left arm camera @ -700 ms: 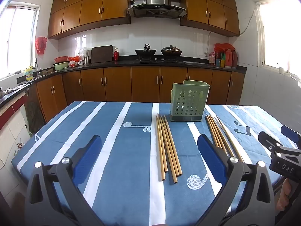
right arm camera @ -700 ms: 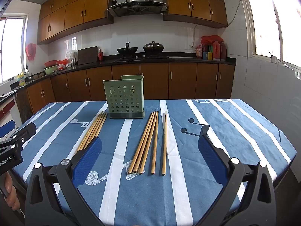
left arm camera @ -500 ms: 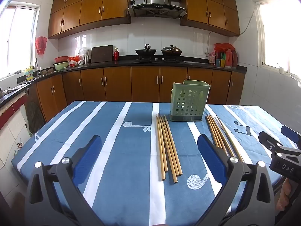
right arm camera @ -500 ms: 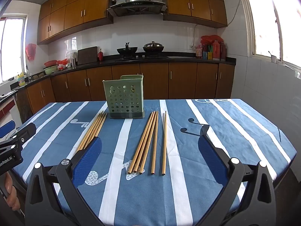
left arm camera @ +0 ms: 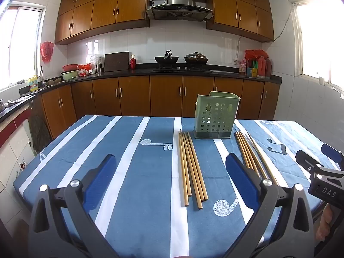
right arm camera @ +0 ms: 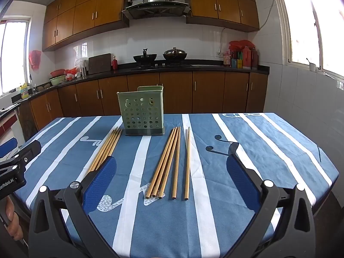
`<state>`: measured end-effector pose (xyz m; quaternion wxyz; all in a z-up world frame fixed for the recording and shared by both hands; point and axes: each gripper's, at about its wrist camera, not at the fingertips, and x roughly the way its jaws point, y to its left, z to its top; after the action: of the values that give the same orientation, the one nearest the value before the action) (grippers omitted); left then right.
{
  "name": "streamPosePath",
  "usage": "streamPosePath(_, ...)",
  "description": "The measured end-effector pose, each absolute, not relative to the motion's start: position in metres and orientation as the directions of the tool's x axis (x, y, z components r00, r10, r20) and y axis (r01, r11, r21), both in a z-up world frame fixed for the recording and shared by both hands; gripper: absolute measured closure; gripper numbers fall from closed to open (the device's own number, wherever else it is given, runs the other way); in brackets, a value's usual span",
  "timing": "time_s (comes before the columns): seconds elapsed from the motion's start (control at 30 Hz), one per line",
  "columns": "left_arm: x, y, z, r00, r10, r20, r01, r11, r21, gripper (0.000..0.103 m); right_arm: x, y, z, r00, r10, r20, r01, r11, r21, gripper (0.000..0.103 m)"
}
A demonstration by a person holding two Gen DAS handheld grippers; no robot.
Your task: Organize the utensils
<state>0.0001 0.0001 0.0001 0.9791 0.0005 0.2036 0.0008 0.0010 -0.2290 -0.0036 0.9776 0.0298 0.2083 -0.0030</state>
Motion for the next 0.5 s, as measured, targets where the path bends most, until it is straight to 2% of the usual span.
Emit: streamPosePath(0.5, 0.0001, 0.0, 0.0001, 0.917, 0.002, -0.399, -0.002, 1.0, 0.001, 0.004, 0.0013, -0.2293, -0.0047, 0.913, 0.007, -0.408, 0.019, 0.998, 0.058, 0.002)
